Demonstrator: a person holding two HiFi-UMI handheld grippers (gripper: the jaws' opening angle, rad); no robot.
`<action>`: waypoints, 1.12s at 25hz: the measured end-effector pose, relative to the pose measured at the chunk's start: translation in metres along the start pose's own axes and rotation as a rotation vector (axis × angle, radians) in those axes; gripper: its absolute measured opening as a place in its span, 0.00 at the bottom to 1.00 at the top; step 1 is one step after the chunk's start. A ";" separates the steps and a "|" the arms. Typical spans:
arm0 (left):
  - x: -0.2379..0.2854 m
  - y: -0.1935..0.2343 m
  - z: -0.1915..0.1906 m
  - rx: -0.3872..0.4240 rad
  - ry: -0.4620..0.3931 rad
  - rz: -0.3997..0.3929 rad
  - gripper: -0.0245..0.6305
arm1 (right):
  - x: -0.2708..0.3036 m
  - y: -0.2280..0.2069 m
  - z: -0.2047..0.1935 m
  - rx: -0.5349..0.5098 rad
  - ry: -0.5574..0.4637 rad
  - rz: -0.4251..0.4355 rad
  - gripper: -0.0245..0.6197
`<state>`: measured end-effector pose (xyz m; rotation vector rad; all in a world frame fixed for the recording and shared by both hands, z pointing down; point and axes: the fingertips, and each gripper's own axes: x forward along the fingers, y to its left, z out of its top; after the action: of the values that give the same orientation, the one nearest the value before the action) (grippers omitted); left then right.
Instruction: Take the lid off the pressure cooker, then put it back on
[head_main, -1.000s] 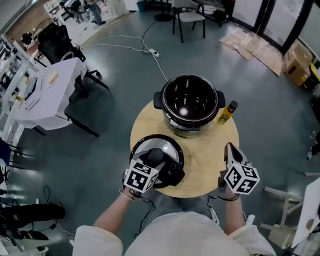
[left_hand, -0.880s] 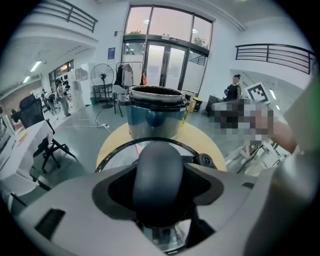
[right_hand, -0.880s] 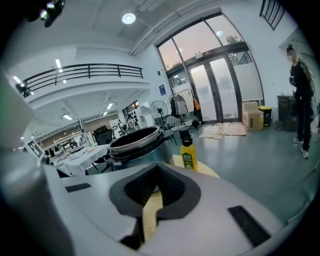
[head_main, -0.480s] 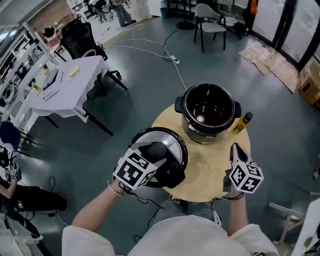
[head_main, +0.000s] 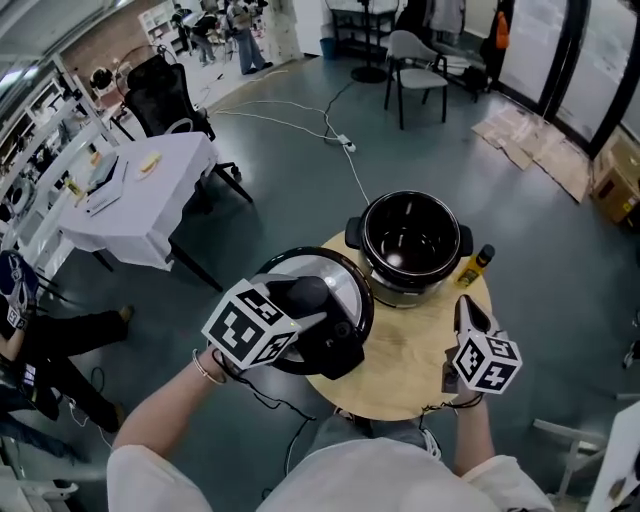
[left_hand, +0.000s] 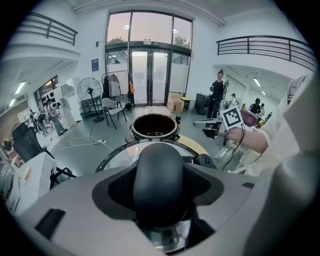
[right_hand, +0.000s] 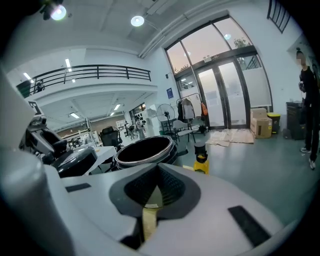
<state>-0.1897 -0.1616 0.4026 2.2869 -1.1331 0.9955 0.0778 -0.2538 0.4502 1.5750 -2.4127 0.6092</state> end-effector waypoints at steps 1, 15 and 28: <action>-0.001 0.002 0.005 0.018 0.001 -0.006 0.45 | 0.000 0.000 0.001 -0.001 -0.003 0.001 0.04; 0.031 0.024 0.082 0.226 -0.009 -0.093 0.45 | -0.005 -0.027 0.002 0.038 -0.021 -0.075 0.04; 0.094 0.018 0.156 0.420 0.001 -0.271 0.46 | -0.007 -0.069 -0.005 0.117 -0.036 -0.200 0.04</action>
<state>-0.0996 -0.3175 0.3693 2.6702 -0.6275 1.2112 0.1428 -0.2695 0.4680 1.8613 -2.2426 0.6989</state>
